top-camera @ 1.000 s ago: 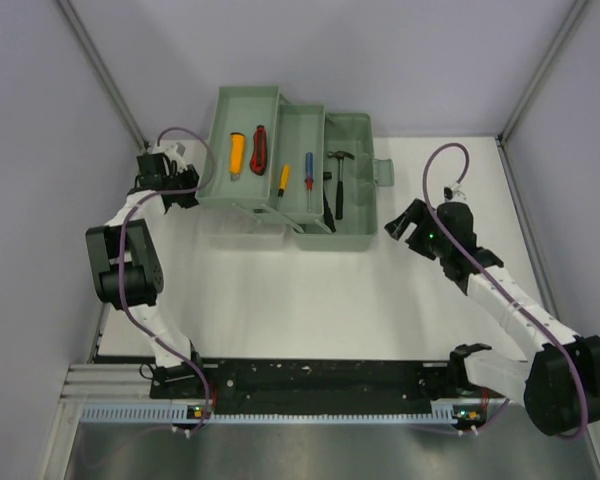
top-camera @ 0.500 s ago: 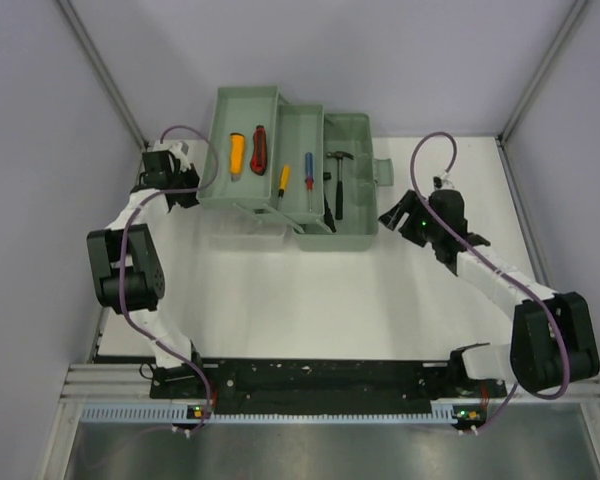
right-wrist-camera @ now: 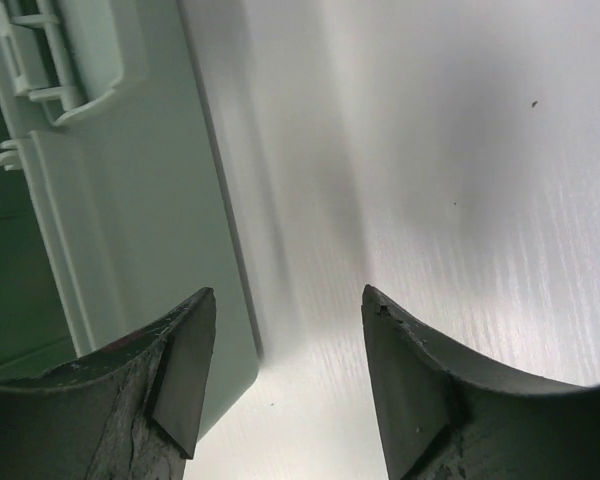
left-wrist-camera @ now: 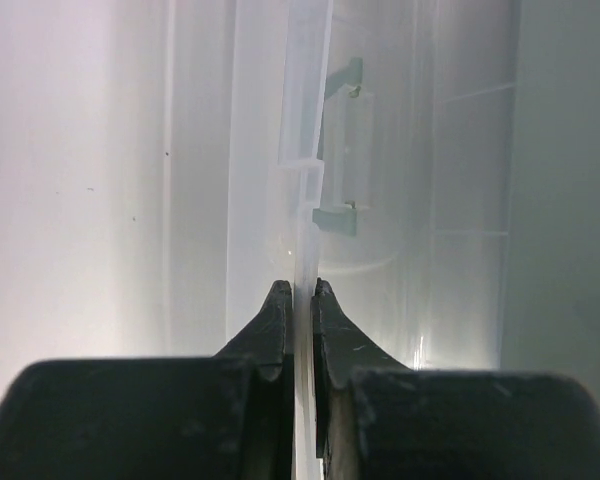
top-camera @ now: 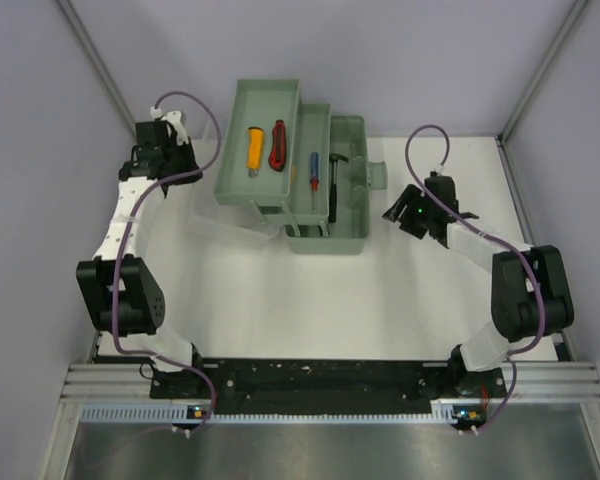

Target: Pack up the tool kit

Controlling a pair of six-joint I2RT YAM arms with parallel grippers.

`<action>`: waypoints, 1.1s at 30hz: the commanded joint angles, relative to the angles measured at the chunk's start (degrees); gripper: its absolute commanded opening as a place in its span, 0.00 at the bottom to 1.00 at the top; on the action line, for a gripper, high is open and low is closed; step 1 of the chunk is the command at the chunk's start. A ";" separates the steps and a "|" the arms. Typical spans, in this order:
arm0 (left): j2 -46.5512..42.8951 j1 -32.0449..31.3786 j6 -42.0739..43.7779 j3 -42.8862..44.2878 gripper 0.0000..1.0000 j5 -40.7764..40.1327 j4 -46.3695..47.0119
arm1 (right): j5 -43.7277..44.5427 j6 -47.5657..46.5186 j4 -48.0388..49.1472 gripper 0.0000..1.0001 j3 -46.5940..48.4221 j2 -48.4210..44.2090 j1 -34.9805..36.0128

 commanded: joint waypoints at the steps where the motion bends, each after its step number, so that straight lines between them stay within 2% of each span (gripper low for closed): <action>1: -6.80 -3.09 0.89 8.23 0.00 -2.11 3.14 | -4.60 -1.58 0.43 0.57 3.86 3.66 0.00; 7: -11.11 -13.64 4.06 8.33 0.00 -10.72 5.94 | -5.67 -0.79 1.93 0.56 3.69 4.11 3.51; 13: -14.01 -22.25 3.36 7.19 0.00 -18.89 8.84 | -2.86 0.88 2.28 0.55 2.99 4.02 7.11; 19: -15.51 -28.76 3.53 4.99 0.00 -25.84 12.09 | -1.90 3.87 4.65 0.55 1.14 3.84 9.66; 22: -15.33 -32.54 5.46 5.08 0.00 -33.12 13.06 | -1.45 6.06 5.71 0.55 0.09 3.76 10.98; 30: -14.63 -38.25 6.96 4.64 0.00 -44.73 13.68 | -1.63 9.41 7.99 0.56 0.35 5.86 13.71; 33: -13.32 -41.76 7.05 4.72 0.00 -53.51 14.29 | -1.02 9.67 8.08 0.56 0.87 6.66 14.50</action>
